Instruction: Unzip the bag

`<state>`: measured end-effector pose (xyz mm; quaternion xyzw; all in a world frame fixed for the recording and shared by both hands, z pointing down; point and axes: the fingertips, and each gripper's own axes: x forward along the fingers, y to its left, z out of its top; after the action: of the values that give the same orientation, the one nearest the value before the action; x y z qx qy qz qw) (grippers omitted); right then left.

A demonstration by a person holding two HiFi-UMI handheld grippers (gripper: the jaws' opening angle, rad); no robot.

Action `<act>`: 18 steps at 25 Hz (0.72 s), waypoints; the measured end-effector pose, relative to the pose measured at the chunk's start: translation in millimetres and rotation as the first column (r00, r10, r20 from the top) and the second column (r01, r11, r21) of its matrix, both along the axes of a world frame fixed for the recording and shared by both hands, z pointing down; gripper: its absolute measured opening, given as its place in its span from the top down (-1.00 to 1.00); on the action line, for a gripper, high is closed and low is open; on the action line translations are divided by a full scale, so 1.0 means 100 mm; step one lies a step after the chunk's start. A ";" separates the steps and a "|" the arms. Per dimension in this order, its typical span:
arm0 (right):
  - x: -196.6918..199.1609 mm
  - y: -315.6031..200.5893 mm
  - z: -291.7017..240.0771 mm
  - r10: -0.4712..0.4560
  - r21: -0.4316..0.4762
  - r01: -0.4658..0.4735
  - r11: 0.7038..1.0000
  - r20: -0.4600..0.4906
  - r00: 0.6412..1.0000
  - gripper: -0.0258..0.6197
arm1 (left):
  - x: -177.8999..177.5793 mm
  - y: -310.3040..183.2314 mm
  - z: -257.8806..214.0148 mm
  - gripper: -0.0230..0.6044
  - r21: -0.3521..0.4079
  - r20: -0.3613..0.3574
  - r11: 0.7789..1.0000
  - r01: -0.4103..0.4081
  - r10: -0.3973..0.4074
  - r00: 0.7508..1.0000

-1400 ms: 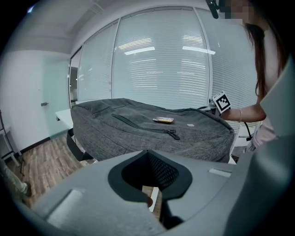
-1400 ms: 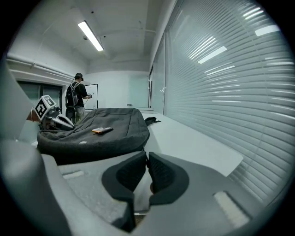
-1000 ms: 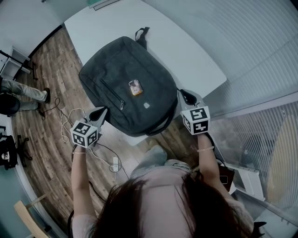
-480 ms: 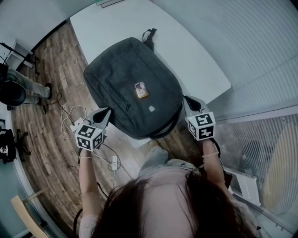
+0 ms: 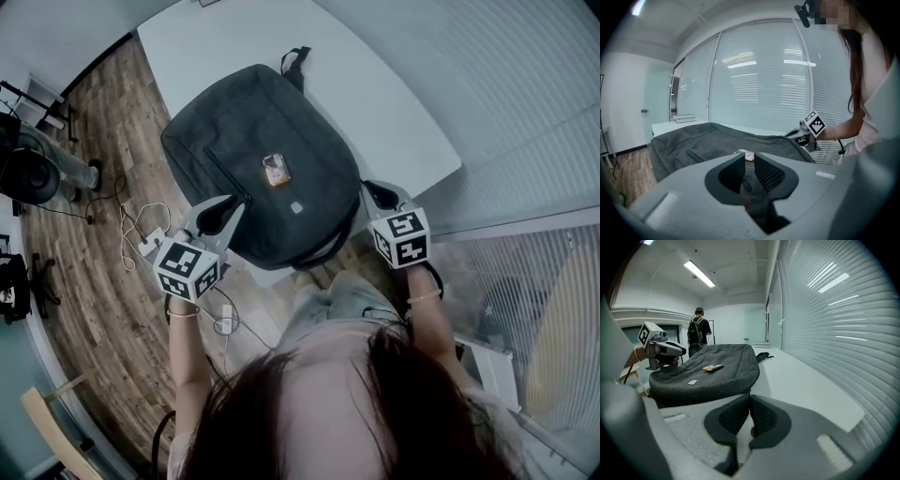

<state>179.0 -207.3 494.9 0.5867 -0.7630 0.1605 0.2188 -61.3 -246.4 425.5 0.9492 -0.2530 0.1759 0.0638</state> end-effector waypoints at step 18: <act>0.07 -0.04 0.00 -0.197 -0.014 0.199 0.980 0.085 0.977 0.88 | 1.26 0.35 -0.10 0.62 -0.081 0.041 0.996 -0.031 0.035 0.999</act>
<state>186.0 -211.4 495.0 0.4980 -0.8242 0.1708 0.2085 65.1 -211.5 415.5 0.9460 -0.2313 0.2070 0.0937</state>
